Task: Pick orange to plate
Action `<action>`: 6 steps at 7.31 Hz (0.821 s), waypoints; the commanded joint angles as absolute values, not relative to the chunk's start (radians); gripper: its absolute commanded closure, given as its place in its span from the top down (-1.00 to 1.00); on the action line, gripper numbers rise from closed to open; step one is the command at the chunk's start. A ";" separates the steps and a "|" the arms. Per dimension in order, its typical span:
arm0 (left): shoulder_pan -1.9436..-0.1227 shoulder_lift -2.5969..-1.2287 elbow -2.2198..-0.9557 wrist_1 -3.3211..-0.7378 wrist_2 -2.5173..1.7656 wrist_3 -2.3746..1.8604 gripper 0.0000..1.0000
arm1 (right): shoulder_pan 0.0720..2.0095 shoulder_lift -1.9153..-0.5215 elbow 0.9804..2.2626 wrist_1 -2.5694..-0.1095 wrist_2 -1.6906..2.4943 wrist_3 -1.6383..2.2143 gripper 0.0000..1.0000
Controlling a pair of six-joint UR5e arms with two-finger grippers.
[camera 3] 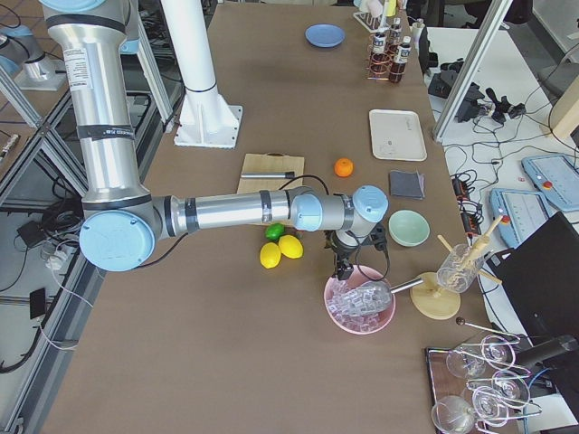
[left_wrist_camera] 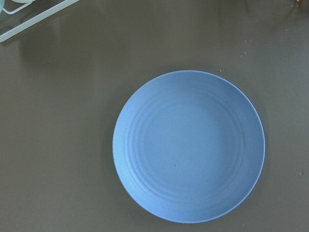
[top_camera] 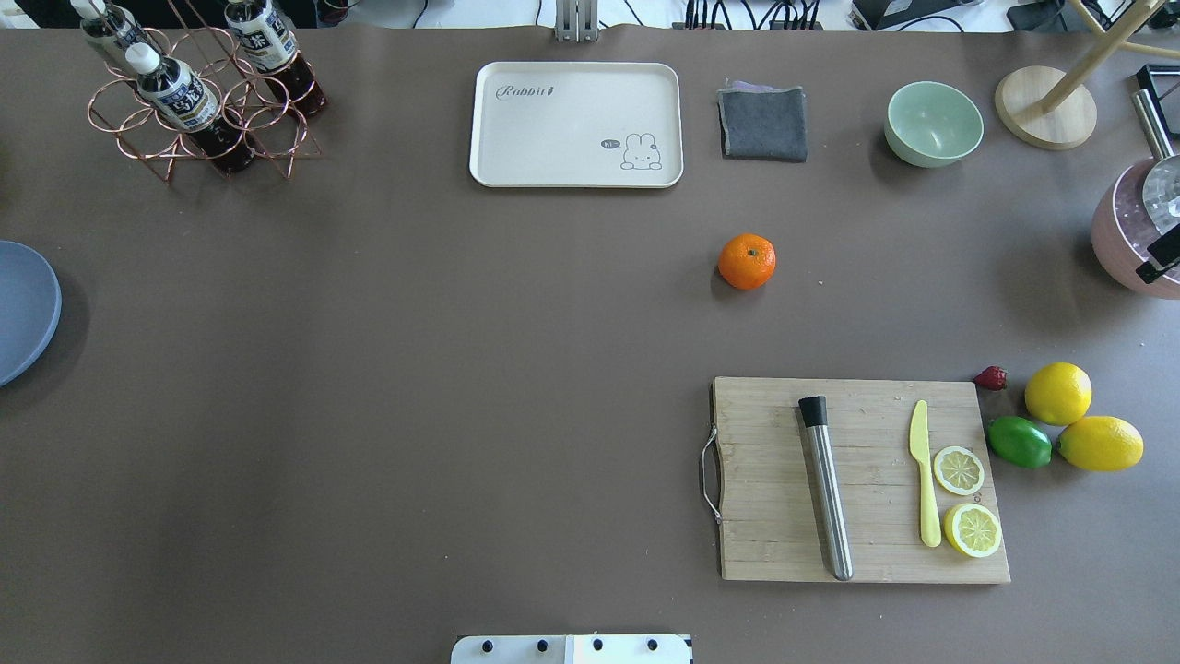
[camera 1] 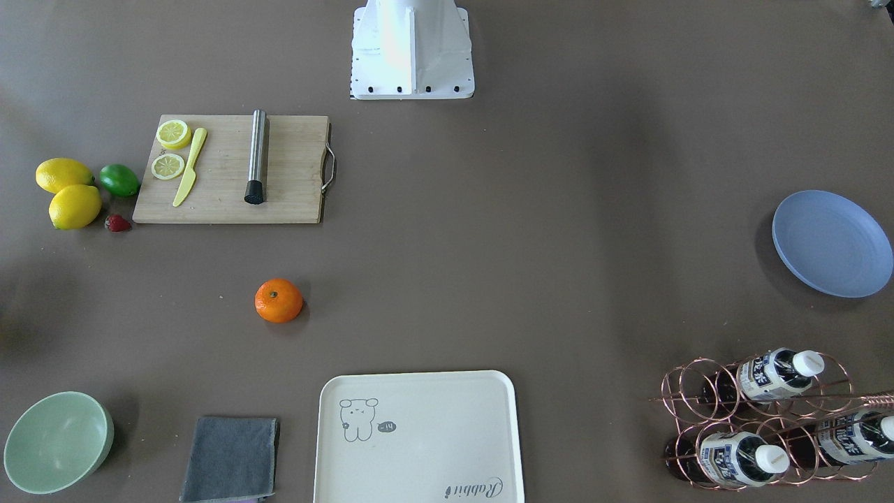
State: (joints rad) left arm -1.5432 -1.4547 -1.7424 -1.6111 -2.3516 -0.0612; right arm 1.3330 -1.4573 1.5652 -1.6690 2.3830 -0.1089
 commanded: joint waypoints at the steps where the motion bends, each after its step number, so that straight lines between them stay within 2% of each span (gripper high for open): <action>1: -1.543 -1.454 -1.741 -1.612 -2.350 -0.061 0.96 | 1.333 -1.457 1.563 -1.669 2.384 -0.107 1.00; 6: -1.543 -1.447 -1.749 -1.614 -2.352 -0.061 0.96 | 1.333 -1.457 1.565 -1.669 2.385 -0.109 1.00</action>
